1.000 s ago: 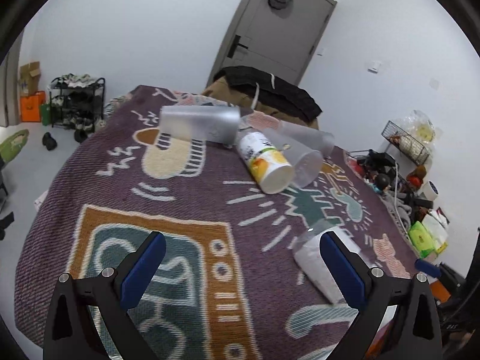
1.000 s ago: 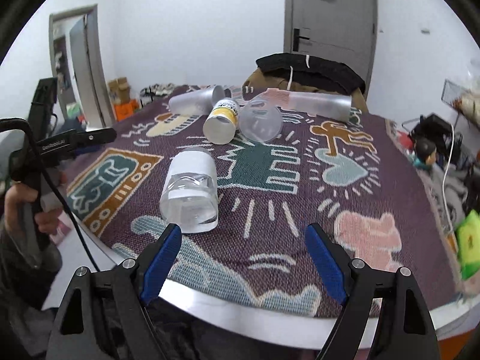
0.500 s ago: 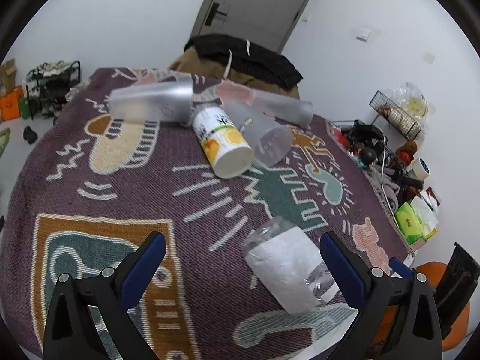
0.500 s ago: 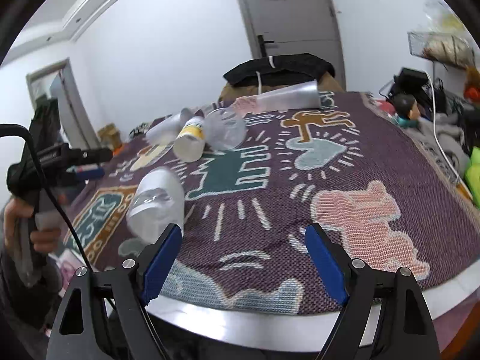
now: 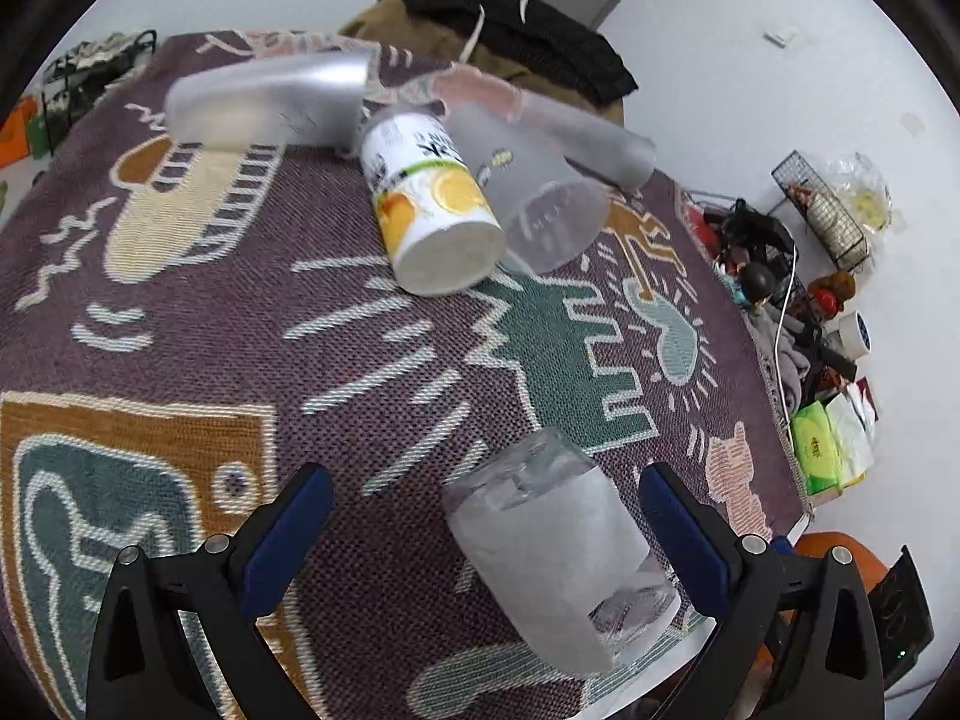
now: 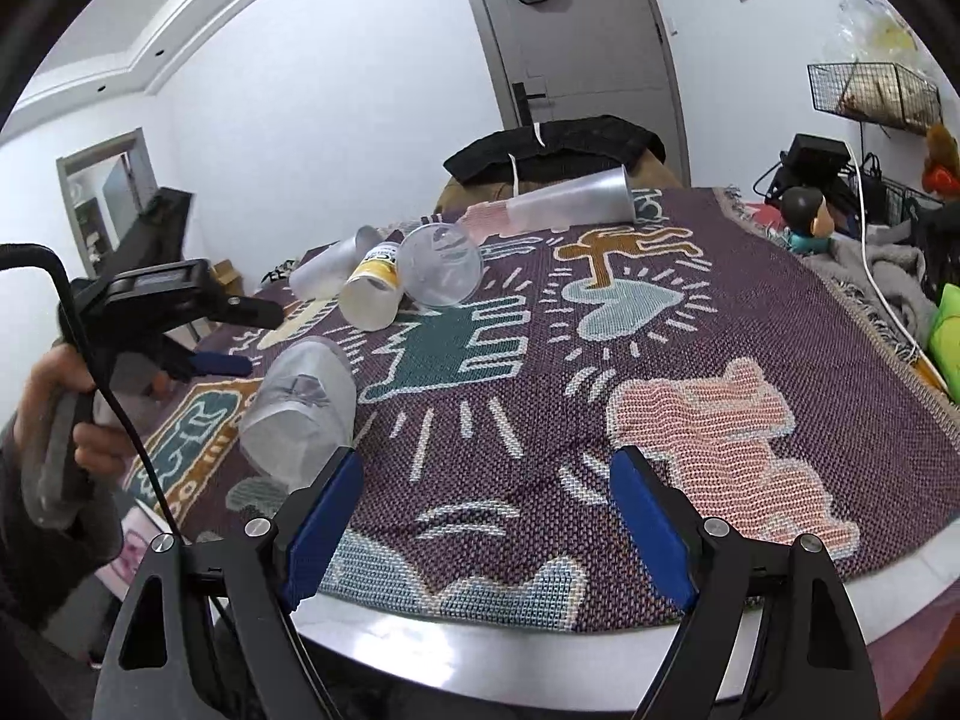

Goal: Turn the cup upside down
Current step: 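Close the left gripper on the cup while the right gripper releases it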

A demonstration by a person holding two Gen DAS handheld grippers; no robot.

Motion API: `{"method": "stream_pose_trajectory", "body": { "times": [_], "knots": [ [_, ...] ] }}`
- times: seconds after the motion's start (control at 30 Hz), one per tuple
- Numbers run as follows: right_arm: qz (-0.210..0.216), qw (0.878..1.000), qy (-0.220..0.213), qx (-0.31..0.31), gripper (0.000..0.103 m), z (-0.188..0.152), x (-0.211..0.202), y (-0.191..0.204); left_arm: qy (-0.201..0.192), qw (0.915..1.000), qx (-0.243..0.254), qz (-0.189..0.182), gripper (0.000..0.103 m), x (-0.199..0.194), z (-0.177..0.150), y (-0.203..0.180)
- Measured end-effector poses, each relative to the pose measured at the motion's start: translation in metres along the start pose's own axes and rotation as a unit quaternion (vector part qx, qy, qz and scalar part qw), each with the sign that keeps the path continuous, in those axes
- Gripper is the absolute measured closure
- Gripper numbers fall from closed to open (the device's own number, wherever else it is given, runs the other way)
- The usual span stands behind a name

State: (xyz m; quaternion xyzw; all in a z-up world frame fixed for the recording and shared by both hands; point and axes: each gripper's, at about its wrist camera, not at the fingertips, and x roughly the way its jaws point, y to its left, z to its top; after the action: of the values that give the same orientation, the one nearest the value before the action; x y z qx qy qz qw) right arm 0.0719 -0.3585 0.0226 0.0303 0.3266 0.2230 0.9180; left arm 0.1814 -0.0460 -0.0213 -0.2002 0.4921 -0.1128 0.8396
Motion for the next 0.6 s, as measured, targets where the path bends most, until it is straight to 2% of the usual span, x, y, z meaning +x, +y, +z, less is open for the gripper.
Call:
{"method": "stream_pose_trajectory", "body": {
  "times": [0.33,0.43,0.5,0.53,0.6],
  "knots": [
    [-0.009,1.0,-0.007,-0.014,0.019,-0.002,-0.003,-0.001,0.056,0.9982,-0.02,-0.011,0.003,0.031,0.002,-0.014],
    [-0.01,1.0,-0.008,-0.018,0.019,-0.001,-0.003,0.0,0.078,0.9956,-0.05,-0.015,0.006,0.043,0.009,-0.007],
    [-0.01,1.0,-0.009,-0.02,0.019,-0.002,-0.003,0.001,0.096,0.9917,-0.083,-0.016,0.01,0.051,0.012,0.001],
    [-0.011,1.0,-0.007,-0.02,0.019,-0.003,-0.002,0.0,0.091,0.9919,-0.088,-0.017,0.011,0.048,0.013,0.003],
    [-0.012,1.0,-0.007,-0.02,0.019,-0.004,-0.001,0.0,0.098,0.9903,-0.097,-0.018,0.022,0.048,0.016,0.005]
  ]
}}
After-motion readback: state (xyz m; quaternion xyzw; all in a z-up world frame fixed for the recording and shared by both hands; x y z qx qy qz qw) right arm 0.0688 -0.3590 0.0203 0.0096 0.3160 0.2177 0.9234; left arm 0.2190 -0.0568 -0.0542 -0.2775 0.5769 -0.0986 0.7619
